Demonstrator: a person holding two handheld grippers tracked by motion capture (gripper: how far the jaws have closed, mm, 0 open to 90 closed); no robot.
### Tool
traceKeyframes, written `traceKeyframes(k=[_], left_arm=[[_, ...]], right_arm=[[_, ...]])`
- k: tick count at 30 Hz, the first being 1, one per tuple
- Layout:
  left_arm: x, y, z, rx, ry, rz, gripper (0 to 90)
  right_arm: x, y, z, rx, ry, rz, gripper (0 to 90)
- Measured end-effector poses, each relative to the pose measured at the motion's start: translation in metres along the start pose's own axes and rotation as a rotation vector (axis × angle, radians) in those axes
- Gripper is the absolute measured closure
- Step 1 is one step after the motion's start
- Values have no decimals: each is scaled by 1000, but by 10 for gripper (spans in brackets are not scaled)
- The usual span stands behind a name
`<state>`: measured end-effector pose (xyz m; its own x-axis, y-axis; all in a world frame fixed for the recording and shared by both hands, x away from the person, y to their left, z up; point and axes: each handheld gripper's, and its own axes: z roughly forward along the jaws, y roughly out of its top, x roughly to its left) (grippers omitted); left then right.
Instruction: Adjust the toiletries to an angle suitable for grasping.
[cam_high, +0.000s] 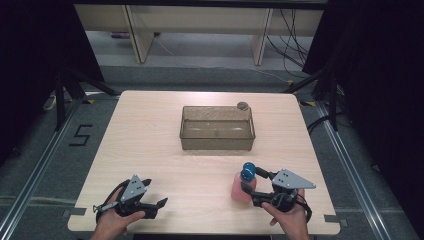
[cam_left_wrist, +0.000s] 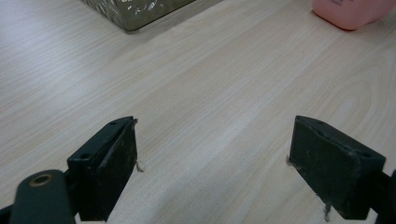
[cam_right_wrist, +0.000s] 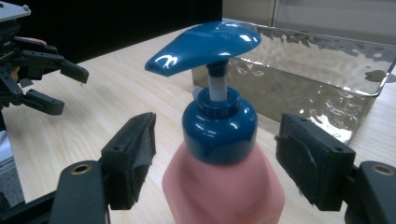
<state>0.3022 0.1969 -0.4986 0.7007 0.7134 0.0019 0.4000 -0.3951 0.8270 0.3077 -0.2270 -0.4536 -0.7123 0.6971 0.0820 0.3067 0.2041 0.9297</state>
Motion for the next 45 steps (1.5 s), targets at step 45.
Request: traceKeyframes(k=[45], left_arm=[[2, 2, 2, 20, 4, 9, 148]], right_arm=[[-7, 2, 22, -10, 25, -56, 362]])
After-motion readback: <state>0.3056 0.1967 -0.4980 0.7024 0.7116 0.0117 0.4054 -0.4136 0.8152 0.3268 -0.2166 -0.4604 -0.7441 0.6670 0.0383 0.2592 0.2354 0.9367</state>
